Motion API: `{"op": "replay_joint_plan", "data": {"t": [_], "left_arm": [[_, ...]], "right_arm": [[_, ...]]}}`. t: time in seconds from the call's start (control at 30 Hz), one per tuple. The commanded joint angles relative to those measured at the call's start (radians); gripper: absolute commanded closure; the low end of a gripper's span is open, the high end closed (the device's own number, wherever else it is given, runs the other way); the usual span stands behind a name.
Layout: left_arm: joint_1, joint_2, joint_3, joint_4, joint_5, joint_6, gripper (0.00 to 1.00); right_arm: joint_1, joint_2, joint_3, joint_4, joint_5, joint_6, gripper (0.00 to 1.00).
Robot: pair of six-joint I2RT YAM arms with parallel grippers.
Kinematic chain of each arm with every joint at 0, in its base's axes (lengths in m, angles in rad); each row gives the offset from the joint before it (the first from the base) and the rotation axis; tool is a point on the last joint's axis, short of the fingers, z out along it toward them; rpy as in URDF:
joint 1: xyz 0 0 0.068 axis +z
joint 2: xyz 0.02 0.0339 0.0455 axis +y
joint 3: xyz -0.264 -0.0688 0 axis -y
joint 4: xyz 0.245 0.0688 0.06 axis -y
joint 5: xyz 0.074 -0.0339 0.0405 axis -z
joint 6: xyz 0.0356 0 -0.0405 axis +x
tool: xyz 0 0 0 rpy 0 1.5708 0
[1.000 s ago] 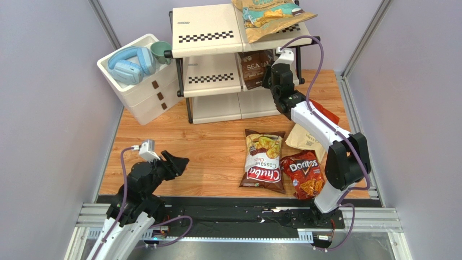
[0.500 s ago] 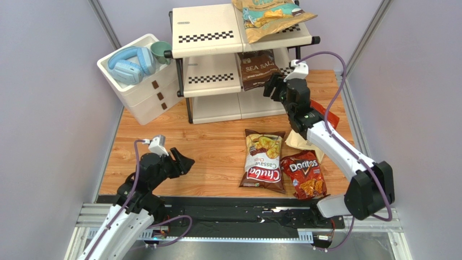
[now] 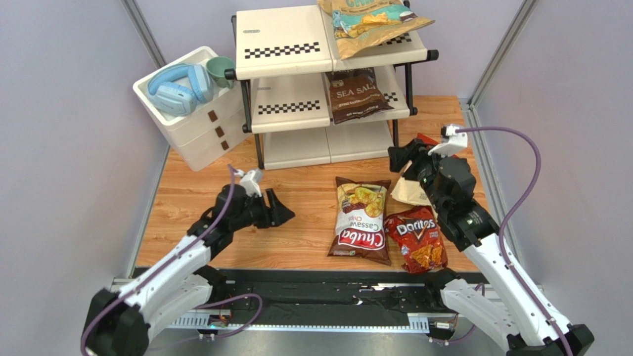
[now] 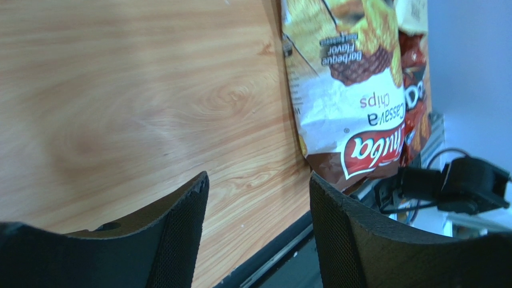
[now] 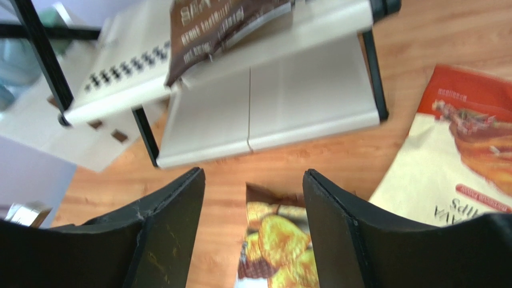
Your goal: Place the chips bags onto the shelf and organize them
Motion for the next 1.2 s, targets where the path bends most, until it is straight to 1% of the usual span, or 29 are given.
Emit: {"op": "replay_joint_plan", "data": {"t": [0.0, 0.03, 0.07, 0.1, 0.13, 0.17, 0.2, 0.27, 0.4, 0.43, 0.5, 0.53, 0.63, 0.83, 0.87, 0.9, 0.93, 0.97, 1.0, 1.07, 1.17], "left_arm": [[-0.099, 0.225, 0.049, 0.326, 0.107, 0.006, 0.32], [-0.111, 0.27, 0.08, 0.337, 0.109, 0.008, 0.31], [-0.13, 0.357, 0.093, 0.355, 0.115, 0.005, 0.3], [-0.133, 0.399, 0.1, 0.437, 0.135, -0.004, 0.29], [-0.134, 0.44, 0.089, 0.504, 0.18, -0.048, 0.29], [-0.134, 0.515, 0.083, 0.56, 0.196, -0.073, 0.28], [-0.134, 0.552, 0.081, 0.64, 0.211, -0.09, 0.27], [-0.147, 0.633, 0.106, 0.655, 0.213, -0.1, 0.27], [-0.203, 0.744, 0.175, 0.642, 0.193, -0.09, 0.27], [-0.208, 0.761, 0.181, 0.65, 0.192, -0.096, 0.27], [-0.223, 0.805, 0.189, 0.688, 0.19, -0.107, 0.27], [-0.228, 0.821, 0.193, 0.699, 0.192, -0.118, 0.27], [-0.245, 0.885, 0.209, 0.765, 0.219, -0.15, 0.27], [-0.28, 1.0, 0.242, 0.834, 0.244, -0.181, 0.27], [-0.285, 1.016, 0.242, 0.89, 0.256, -0.194, 0.27], [-0.283, 1.031, 0.235, 0.929, 0.282, -0.228, 0.27], [-0.283, 1.061, 0.227, 0.975, 0.293, -0.251, 0.27], [-0.285, 1.075, 0.203, 1.081, 0.303, -0.277, 0.27], [-0.285, 1.091, 0.192, 1.137, 0.31, -0.325, 0.27], [-0.289, 1.138, 0.178, 1.252, 0.331, -0.359, 0.27], [-0.308, 1.192, 0.175, 1.338, 0.342, -0.396, 0.27]], "right_arm": [[0.015, -0.027, -0.022, -0.177, -0.056, 0.021, 0.34], [0.015, -0.03, -0.021, -0.204, -0.062, 0.023, 0.34], [0.015, -0.038, -0.027, -0.243, -0.074, 0.026, 0.34], [0.015, -0.057, -0.033, -0.255, -0.084, 0.03, 0.34], [0.015, -0.068, -0.047, -0.261, -0.122, 0.038, 0.34], [0.015, -0.078, -0.059, -0.263, -0.145, 0.044, 0.35], [0.015, -0.096, -0.088, -0.263, -0.163, 0.052, 0.36], [0.018, -0.11, -0.119, -0.26, -0.197, 0.064, 0.37], [0.021, -0.093, -0.157, -0.301, -0.2, 0.072, 0.4], [0.021, -0.079, -0.162, -0.304, -0.208, 0.072, 0.45], [0.026, -0.062, -0.169, -0.297, -0.21, 0.067, 0.48], [0.029, -0.046, -0.18, -0.291, -0.241, 0.064, 0.5], [0.043, -0.013, -0.198, -0.28, -0.24, 0.065, 0.5], [0.07, 0.062, -0.235, -0.249, -0.226, 0.075, 0.5], [0.078, 0.089, -0.234, -0.252, -0.226, 0.075, 0.5], [0.086, 0.105, -0.231, -0.258, -0.181, 0.075, 0.5], [0.095, 0.117, -0.229, -0.26, -0.176, 0.078, 0.5], [0.1, 0.132, -0.226, -0.261, -0.174, 0.078, 0.5], [0.104, 0.155, -0.228, -0.261, -0.171, 0.082, 0.51], [0.118, 0.175, -0.235, -0.246, -0.17, 0.088, 0.51], [0.133, 0.223, -0.243, -0.225, -0.171, 0.107, 0.51]]}}
